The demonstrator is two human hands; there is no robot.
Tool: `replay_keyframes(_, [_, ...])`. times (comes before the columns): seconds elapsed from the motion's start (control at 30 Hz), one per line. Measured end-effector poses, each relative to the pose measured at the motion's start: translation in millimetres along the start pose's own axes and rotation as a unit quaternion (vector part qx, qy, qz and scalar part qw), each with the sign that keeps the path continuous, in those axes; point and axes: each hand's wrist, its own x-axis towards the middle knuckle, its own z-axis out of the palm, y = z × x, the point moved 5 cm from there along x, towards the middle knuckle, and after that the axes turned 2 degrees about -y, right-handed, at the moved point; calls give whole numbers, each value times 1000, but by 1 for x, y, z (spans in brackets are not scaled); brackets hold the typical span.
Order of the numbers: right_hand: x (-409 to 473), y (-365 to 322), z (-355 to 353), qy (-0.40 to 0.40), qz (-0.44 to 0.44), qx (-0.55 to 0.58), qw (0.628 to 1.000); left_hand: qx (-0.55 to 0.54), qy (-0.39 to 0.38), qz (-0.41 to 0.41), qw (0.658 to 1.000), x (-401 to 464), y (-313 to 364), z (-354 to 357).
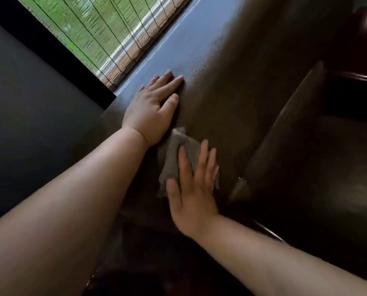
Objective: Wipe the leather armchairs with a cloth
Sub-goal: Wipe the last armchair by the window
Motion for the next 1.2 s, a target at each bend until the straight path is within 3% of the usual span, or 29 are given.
replay_keyframes(0.17, [77, 30, -32, 124, 162, 61, 977, 88, -44, -4, 995, -54, -28, -1])
replay_keyframes(0.23, [35, 8, -2, 92, 109, 39, 989, 97, -34, -17, 995, -69, -31, -3])
replay_keyframes(0.37, [-72, -12, 52, -59, -1, -36, 998, 92, -22, -43, 995, -87, -26, -2])
replay_keyframes(0.47, [-58, 4, 47, -76, -20, -58, 995, 90, -6, -58, 994, -111, -33, 0])
replay_keyframes(0.53, [-15, 26, 26, 4, 64, -8, 998, 95, 9, -63, 993, -117, -35, 2])
replay_keyframes(0.6, [25, 57, 8, 85, 208, 75, 972, 119, 35, -63, 990, -116, -32, 5])
replay_keyframes(0.67, [29, 64, 8, 111, 262, 104, 953, 147, 58, -60, 986, -112, -26, 6])
replay_keyframes(0.7, [16, 60, 16, 102, 246, 107, 958, 152, 66, -58, 985, -110, -23, 5])
replay_keyframes(0.87, [-95, 46, 69, -109, 128, 64, 984, 155, 77, -63, 983, -108, -12, -1])
replay_keyframes(0.93, [-63, 71, 64, -90, 164, 54, 981, 192, 72, -38, 978, -89, 4, 8])
replay_keyframes(1.07, [35, 138, 18, 66, 274, 59, 958, 325, 72, 41, 942, -47, 38, 43])
replay_keyframes(1.13, [37, 149, 16, 82, 237, 44, 967, 359, 104, 47, 926, -47, 41, 48])
replay_keyframes(1.2, [-6, 133, 35, 49, 174, 41, 983, 382, 115, 90, 913, -53, 45, 52])
